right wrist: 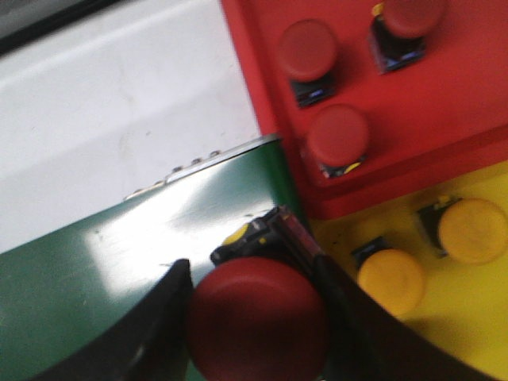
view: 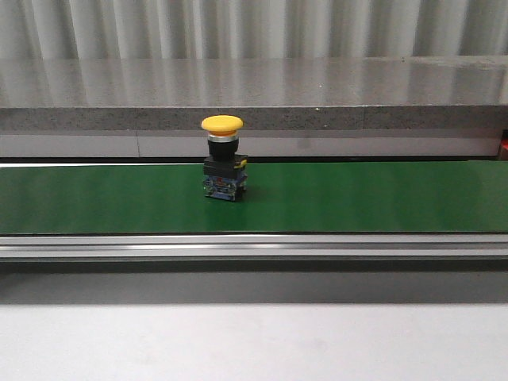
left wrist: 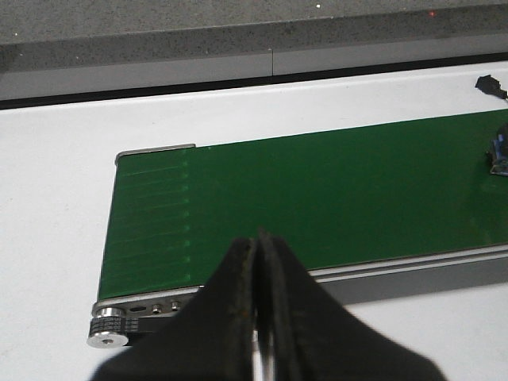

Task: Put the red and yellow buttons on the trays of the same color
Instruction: 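Carry the red button into the red tray and open the right gripper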

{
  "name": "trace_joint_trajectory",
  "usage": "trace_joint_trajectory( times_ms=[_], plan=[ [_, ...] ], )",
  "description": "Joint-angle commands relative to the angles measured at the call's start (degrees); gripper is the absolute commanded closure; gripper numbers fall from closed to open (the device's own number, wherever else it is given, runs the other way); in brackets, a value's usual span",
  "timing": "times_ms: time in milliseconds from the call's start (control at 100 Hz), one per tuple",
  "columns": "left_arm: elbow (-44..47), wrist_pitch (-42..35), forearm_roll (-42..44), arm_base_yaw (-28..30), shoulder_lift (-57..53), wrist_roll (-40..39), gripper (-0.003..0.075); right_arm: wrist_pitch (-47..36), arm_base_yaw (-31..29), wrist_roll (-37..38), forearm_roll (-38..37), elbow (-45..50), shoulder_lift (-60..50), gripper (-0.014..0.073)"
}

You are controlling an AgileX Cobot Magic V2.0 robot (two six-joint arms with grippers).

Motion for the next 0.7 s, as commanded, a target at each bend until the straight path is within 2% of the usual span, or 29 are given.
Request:
trace_joint_trajectory(
  times_ms=[0, 300, 690],
  plan=[
    [-1.44, -3.89, -0.8, -0.53, 0.23, -0.46, 0.074, -3.93, -2.94, 0.62, 0.4, -1.81, -1.95, 0.042],
    [-1.44, -3.89, -0.8, -0.53, 0.23, -0.46, 0.074, -5.4, -8.64, 3.94, 0.4, -2.74, 4.35, 0.042],
    [-1.44, -3.99, -0.8, -0.53, 0.23, -0.46, 0.074, -7.49, -9.27, 4.29, 0.2, -8.99, 13.09, 0.042]
  ],
)
